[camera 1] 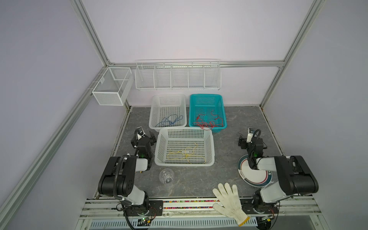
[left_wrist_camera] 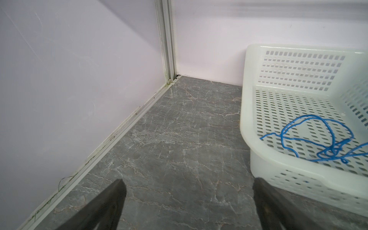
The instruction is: Untangle the cables
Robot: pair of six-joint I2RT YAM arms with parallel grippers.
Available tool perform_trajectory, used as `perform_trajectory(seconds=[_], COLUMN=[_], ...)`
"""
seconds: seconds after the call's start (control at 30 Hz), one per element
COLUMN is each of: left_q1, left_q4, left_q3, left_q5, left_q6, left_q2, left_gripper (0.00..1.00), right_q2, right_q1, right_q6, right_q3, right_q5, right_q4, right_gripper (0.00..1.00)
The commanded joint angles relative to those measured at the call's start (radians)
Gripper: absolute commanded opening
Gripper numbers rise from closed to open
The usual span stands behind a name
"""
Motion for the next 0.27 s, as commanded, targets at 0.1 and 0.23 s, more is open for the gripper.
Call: perform_trajectory(seconds=[0.1,0.23], left_q1=[0.004,0.004], left_q4=[0.015,0.016], left_q3=[-0.013,-0.013], left_q5=[-0.013,-0.013], left_q6=[0.007,0.007], left_q2=[0.005,0.006], left_gripper=[0.99,0.99], right_q2=[-0.004,-0.007], right_q1=[-0.007,-0.016], right_q6=[-0.013,-0.009], right_q3=[0.002,0.001], right_q5=[-0.030,-0.044], right_q4=[0.017,0.013], right_gripper=[0.89,0.89])
